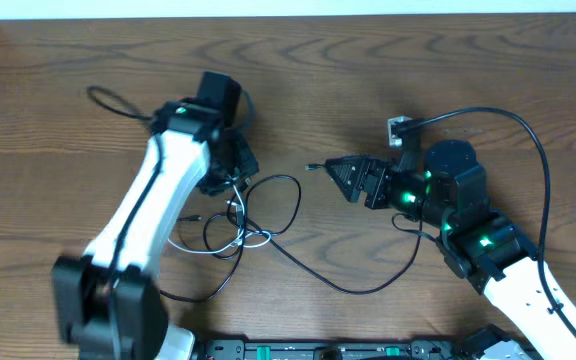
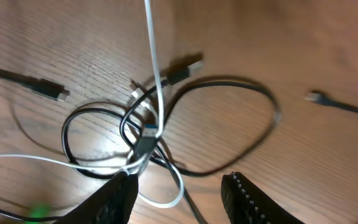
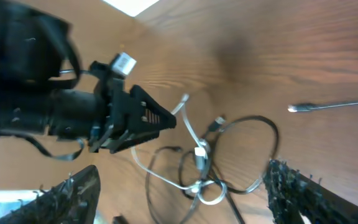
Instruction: Untangle cables
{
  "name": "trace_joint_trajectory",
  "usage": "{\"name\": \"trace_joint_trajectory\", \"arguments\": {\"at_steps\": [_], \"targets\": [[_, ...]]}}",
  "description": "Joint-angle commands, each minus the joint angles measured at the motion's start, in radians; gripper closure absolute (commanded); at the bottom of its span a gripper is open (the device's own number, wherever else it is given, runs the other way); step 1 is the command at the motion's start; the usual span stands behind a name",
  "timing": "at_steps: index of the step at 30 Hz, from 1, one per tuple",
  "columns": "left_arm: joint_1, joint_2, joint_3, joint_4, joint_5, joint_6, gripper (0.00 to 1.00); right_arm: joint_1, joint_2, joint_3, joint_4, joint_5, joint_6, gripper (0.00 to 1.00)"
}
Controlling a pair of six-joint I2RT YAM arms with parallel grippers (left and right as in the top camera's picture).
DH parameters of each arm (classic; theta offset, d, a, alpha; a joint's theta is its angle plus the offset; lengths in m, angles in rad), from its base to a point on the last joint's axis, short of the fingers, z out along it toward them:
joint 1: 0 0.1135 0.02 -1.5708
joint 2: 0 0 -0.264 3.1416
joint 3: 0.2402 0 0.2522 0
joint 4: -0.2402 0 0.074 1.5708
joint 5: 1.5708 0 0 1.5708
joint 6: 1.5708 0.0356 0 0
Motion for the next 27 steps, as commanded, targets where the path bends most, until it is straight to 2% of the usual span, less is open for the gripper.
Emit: {"name": "trace_joint_trajectory", "arguments": {"at_steps": [1, 6, 9, 16, 21, 23, 25, 27], "targets": [[0.000, 0.083, -0.007, -0.008, -0.010, 0.021, 0.51, -0.004, 0.001, 0.005, -0.035, 0.080, -0.009, 0.16], [0.000, 0.182, -0.007, 0.016, -0.011, 0.021, 0.52, -0.005, 0.001, 0.005, -0.055, 0.089, -0.010, 0.12], [0.000, 0.194, -0.007, 0.031, -0.011, 0.021, 0.67, -0.005, 0.001, 0.005, -0.056, 0.089, -0.010, 0.12], [0.000, 0.193, -0.007, 0.049, -0.011, 0.021, 0.89, -0.005, 0.001, 0.005, -0.056, 0.089, -0.010, 0.11], [0.000, 0.193, -0.007, 0.049, -0.034, 0.022, 0.89, -0.004, 0.001, 0.005, -0.066, 0.089, -0.010, 0.10], [0.000, 0.193, -0.007, 0.048, -0.045, 0.021, 0.86, -0.004, 0.001, 0.005, -0.073, 0.089, -0.010, 0.10], [0.000, 0.193, -0.007, 0.049, -0.074, 0.022, 0.65, -0.004, 0.001, 0.005, -0.082, 0.089, -0.010, 0.09], [0.000, 0.194, -0.007, 0.049, -0.090, 0.022, 0.60, -0.004, 0.001, 0.005, -0.086, 0.089, -0.010, 0.09]]}}
